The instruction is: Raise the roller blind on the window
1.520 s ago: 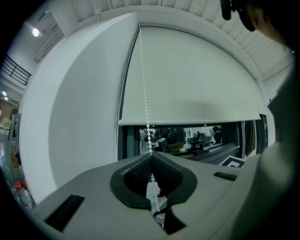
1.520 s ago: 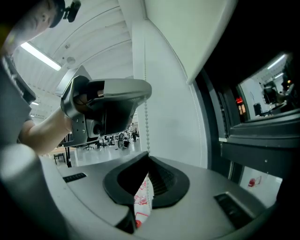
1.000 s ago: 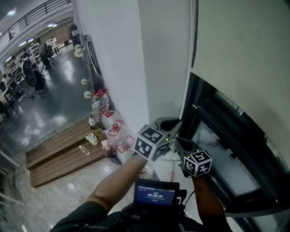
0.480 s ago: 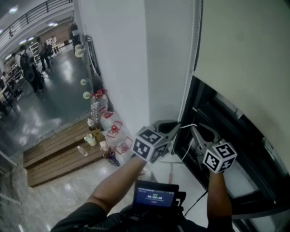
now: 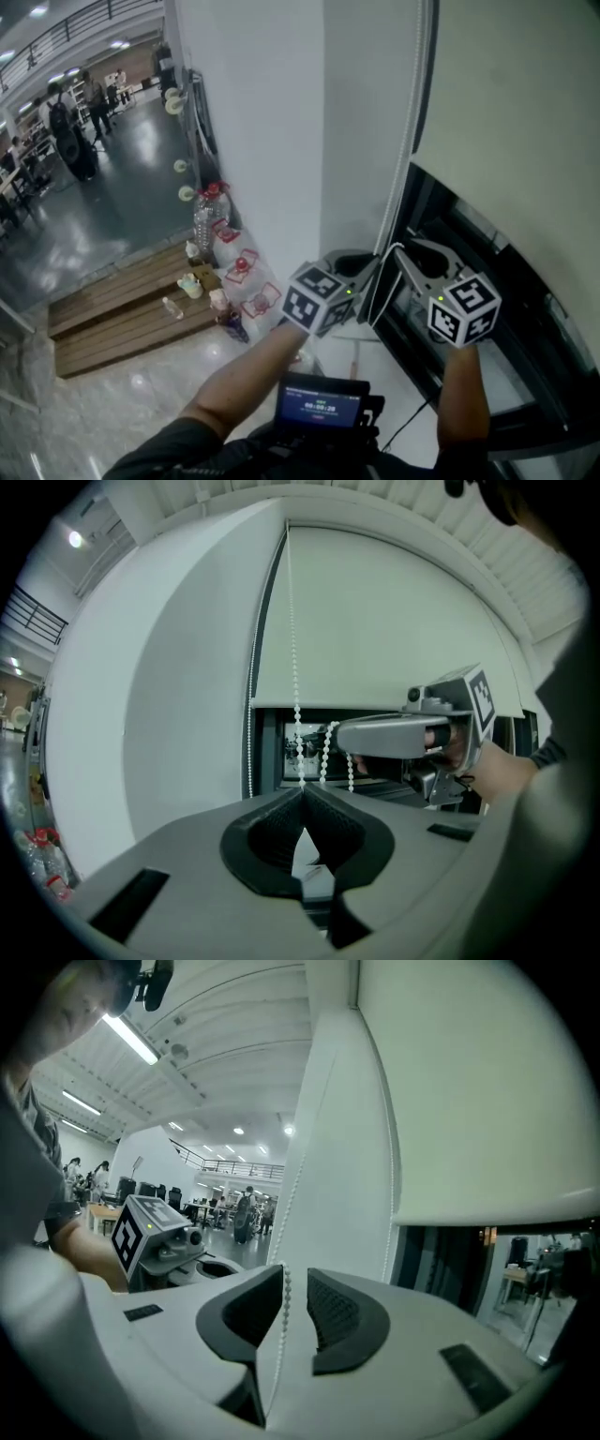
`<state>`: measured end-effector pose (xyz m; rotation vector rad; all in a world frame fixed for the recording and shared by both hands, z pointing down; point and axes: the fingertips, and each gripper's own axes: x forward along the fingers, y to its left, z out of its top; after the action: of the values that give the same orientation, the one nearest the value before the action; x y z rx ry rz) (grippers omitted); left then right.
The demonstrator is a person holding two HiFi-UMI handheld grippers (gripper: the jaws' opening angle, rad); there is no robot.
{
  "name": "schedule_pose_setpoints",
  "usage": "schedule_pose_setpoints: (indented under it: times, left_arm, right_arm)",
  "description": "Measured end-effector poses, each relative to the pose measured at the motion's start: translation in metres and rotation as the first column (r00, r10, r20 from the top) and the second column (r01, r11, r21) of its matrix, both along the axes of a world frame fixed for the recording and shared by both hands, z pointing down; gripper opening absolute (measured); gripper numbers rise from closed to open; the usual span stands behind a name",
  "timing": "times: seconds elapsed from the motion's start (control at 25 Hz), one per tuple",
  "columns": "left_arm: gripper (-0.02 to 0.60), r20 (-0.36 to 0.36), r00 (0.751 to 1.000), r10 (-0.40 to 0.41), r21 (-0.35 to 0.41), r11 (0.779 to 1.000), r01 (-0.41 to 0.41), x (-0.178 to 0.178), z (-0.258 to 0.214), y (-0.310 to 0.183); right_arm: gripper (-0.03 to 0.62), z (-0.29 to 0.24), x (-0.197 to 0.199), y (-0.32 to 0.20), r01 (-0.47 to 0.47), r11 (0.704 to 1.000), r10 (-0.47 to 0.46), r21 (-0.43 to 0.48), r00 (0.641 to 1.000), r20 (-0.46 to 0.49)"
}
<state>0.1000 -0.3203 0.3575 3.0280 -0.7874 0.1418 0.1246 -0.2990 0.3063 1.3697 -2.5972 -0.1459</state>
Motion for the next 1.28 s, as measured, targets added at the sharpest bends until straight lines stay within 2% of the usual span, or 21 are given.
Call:
schedule_pose_setpoints:
  times: [0.48, 0.6, 0.8, 0.92, 1.16, 1.2, 1.28]
  left_arm:
    - [-0.001, 0.005, 1.000, -0.009, -0.014, 1.000, 0.009, -0.005, 0.000, -0.001]
    - [-0.002, 0.004, 1.000, -0.001, -0.009, 1.000, 0.001, -0.004, -0.001, 0.002]
    - [-0.002, -0.001, 1.000, 0.013, -0.011, 1.000, -0.013, -0.004, -0.001, 0.011]
    - [-0.002, -0.005, 1.000, 0.022, -0.010, 1.000, -0.022, -0.002, -0.002, 0.014]
    - [-0.002, -0.003, 0.999, 0.032, 0.001, 0.999, -0.032, -0.004, -0.002, 0.021]
    - [-0.002, -0.003, 1.000, 0.031, 0.001, 1.000, -0.031, -0.005, -0.002, 0.021]
    - [-0.002, -0.001, 1.000, 0.027, 0.001, 1.000, -0.027, -0.007, -0.003, 0.020]
  right_arm:
    - [0.095, 0.024, 0.011, 0.014, 0.004, 0.997, 0.000, -0.076, 0.999, 0.055]
    - [0.095, 0.004, 0.008, 0.014, 0.026, 0.999, -0.022, -0.033, 0.993, 0.118]
    - [0.097, -0.059, -0.013, 0.013, 0.089, 0.991, -0.108, 0.098, 0.971, 0.215]
    - [0.096, -0.090, -0.023, 0.002, 0.079, 0.985, -0.110, 0.152, 0.972, 0.208]
    - [0.094, -0.117, -0.034, -0.012, 0.094, 0.976, -0.137, 0.198, 0.966, 0.221]
    - [0.062, -0.119, -0.035, -0.012, 0.096, 0.974, -0.143, 0.206, 0.963, 0.227]
    - [0.037, -0.121, -0.036, -0.013, 0.099, 0.973, -0.150, 0.211, 0.958, 0.242]
